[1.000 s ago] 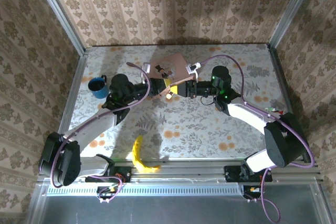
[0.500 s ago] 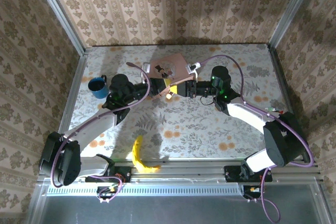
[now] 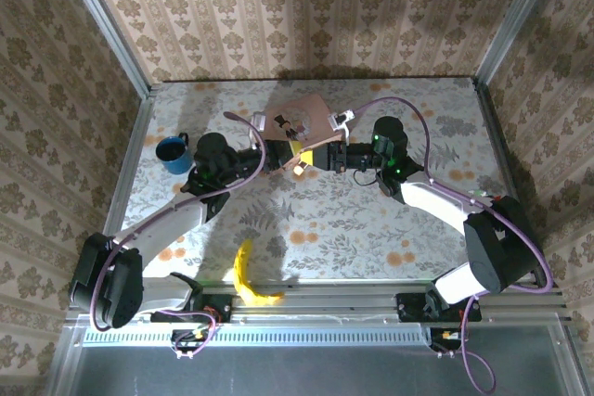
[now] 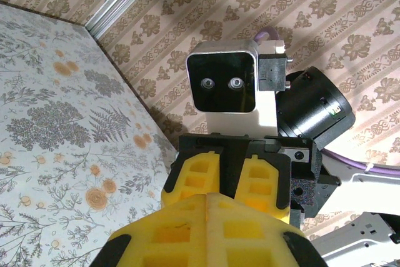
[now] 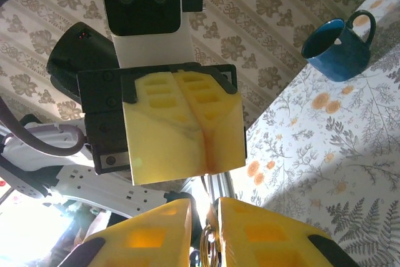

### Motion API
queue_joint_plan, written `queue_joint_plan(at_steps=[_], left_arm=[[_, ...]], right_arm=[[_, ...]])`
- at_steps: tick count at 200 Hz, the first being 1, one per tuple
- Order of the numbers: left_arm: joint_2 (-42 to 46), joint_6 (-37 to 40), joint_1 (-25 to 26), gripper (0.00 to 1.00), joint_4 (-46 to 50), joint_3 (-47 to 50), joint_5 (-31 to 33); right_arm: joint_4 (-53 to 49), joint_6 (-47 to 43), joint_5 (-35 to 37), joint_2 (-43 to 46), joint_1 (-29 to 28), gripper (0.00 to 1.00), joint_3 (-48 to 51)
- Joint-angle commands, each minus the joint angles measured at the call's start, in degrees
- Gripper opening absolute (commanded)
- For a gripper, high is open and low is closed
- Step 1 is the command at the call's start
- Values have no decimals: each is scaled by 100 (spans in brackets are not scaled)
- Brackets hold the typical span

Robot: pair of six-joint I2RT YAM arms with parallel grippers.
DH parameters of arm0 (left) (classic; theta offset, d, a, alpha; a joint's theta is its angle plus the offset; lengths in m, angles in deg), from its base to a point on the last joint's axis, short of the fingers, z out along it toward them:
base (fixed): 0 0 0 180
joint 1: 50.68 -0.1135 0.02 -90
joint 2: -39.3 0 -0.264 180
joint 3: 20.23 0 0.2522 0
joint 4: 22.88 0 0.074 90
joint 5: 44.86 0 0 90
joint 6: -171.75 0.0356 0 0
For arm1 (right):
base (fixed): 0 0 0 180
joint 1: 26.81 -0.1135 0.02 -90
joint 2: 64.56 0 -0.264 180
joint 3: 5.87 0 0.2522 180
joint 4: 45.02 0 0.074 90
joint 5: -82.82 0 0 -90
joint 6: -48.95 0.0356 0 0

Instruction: Unlock the padlock with the key

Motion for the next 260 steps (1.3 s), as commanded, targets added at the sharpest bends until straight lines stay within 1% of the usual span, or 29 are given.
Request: queue_joint_plan(at_steps=[1, 33, 81, 108, 119, 129, 136, 146, 160, 163, 185, 213, 233, 260], left_arm=[[-31, -101, -53, 0, -174, 47, -48], [-22, -104, -53, 0, -172, 47, -49], [-64, -111, -62, 0, -174, 12, -18], [-84, -119, -63, 0, -159, -14, 110], [-68, -122, -71, 14, -117, -19, 181], [-35, -94, -79, 29, -54, -18, 246], [-6, -64, -88, 42, 17, -14, 318], [70, -12, -101, 56, 158, 2, 446], [212, 96, -123, 67, 494, -1, 632], [249, 129, -128, 70, 589, -5, 820], [615, 412, -132, 86, 1634, -99, 1481], [1091, 911, -97, 100, 2750, -222, 2234], [1292, 1140, -62, 100, 3222, -294, 2593], [1452, 1194, -28, 100, 3450, -287, 2920]], right_arm=[[239, 65, 41, -43, -27, 21, -138], [239, 58, 59, -51, -26, 21, -136], [213, 105, 81, -86, -27, 0, -156], [2, 103, 270, -82, -26, 0, -148], [-190, 85, 368, -69, -26, 0, -155], [-414, 29, 454, -57, -26, 0, -157], [-611, -37, 516, -43, -26, 0, -164], [-855, -138, 576, -29, -19, 0, -158], [-1188, -283, 682, 36, -17, 0, -116], [-1264, -318, 709, 55, -10, 0, -102], [-1860, -612, 948, 272, 35, 0, 7], [-2251, -847, 1183, 605, 159, 0, 237], [-2331, -852, 1243, 852, 291, 0, 395], [-2547, -925, 1284, 1032, 454, 0, 540]])
